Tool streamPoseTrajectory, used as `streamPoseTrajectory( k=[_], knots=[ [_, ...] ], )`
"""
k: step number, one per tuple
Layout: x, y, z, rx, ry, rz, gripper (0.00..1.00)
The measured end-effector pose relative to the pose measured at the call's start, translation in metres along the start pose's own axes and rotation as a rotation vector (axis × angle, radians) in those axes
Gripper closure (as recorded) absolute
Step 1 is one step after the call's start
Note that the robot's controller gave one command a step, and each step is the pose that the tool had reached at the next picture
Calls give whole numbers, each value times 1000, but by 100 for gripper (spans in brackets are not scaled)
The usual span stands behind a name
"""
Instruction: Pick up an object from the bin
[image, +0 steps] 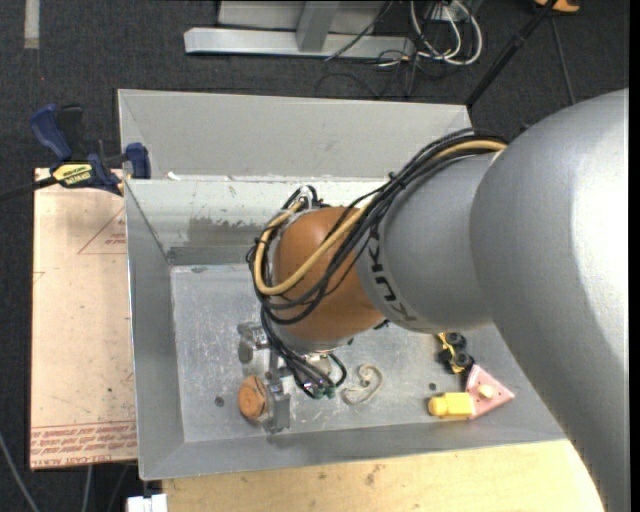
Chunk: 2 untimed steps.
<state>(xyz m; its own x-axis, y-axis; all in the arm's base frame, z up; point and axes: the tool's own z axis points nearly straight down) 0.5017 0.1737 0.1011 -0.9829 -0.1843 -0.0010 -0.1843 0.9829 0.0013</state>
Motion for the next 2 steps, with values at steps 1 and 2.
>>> streamPoseTrajectory(
  k=[1, 2],
  knots=[
    [2, -2, 28, 0, -4, -362, 100],
    [2, -3, 30, 1, -3, -361, 100]
  ],
)
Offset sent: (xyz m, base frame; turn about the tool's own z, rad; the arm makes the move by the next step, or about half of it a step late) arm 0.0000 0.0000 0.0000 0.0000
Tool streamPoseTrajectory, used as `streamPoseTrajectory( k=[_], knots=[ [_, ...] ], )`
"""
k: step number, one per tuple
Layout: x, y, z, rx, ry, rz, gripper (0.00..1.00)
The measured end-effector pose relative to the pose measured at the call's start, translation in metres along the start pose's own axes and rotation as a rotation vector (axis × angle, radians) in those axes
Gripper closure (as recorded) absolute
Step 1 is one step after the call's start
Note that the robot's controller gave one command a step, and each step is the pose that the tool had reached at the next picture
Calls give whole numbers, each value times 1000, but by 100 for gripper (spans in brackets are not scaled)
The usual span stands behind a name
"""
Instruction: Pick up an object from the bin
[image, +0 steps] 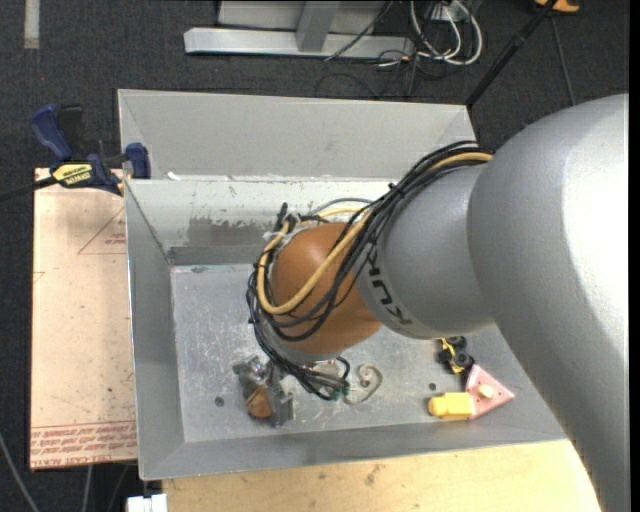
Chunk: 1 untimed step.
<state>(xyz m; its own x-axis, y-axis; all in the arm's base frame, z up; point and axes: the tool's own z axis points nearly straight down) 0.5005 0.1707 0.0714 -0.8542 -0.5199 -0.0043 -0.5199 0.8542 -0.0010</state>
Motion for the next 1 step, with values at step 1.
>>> streamPoseTrajectory(
  k=[1],
  knots=[
    [1, 0, -3, -1, 2, 1, 100]
  ],
)
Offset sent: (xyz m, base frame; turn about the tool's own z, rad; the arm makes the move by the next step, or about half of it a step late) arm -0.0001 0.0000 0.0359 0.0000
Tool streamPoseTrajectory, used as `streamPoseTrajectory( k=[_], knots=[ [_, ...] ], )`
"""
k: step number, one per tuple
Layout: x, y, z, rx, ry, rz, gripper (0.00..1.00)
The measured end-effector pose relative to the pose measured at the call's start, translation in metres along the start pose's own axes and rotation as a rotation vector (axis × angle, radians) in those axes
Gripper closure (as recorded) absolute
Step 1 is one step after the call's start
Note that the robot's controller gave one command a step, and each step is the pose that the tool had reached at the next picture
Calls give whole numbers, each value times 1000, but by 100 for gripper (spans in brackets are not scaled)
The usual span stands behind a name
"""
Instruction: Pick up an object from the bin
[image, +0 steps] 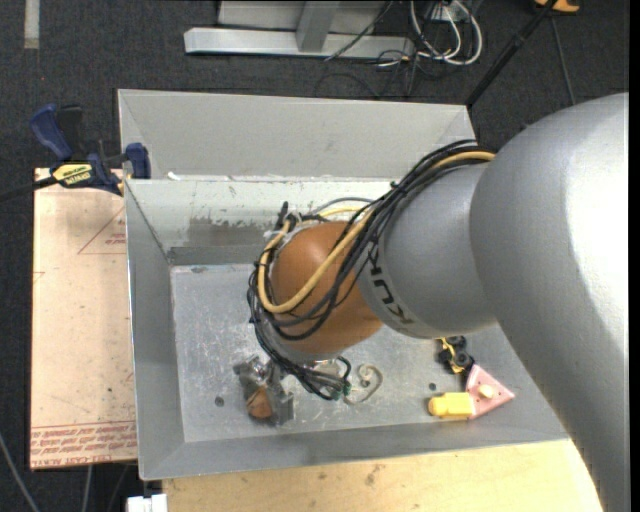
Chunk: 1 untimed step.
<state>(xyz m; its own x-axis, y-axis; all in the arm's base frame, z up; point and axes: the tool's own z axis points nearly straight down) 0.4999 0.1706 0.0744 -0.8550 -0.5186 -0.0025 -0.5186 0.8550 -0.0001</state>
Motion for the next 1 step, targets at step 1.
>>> streamPoseTrajectory(
  k=[1],
  knots=[
    [0, 1, -9, -1, 3, 0, 100]
  ],
)
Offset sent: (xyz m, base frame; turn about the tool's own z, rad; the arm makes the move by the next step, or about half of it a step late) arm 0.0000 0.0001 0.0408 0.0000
